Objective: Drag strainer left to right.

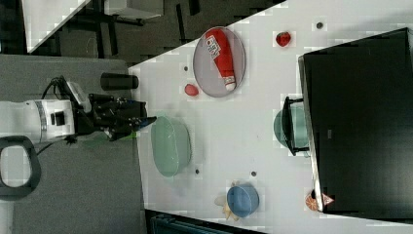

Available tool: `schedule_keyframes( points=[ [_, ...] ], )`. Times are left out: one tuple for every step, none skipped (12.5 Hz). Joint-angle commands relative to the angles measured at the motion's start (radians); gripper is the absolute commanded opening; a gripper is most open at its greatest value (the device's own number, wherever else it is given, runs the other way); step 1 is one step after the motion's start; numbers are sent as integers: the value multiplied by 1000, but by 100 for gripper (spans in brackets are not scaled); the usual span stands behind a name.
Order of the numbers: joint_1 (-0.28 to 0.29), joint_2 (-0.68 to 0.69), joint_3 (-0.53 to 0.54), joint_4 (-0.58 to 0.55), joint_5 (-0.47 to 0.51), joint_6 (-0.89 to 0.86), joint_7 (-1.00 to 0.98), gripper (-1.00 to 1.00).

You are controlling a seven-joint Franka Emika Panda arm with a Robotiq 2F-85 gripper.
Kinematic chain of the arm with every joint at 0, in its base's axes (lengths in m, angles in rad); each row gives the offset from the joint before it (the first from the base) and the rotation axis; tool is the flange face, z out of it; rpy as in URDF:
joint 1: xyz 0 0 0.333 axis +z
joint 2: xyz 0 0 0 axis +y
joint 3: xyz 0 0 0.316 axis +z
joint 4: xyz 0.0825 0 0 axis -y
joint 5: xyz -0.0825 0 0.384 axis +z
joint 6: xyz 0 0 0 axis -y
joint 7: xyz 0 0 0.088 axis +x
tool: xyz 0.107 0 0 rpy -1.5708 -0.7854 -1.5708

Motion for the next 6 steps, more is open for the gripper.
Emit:
schedule_keyframes(
  points=[
    [-14, -405, -40, -225, 10, -171, 86, 59],
    [-13, -404, -36, -226, 13, -170, 87, 79],
    [-9, -401, -25, -226, 21, -169, 91, 99],
    [-1, -395, -4, -226, 32, -168, 94, 100],
    [8, -385, 27, -226, 46, -165, 101, 100],
    [19, -369, 68, -226, 54, -159, 130, 100]
  ],
)
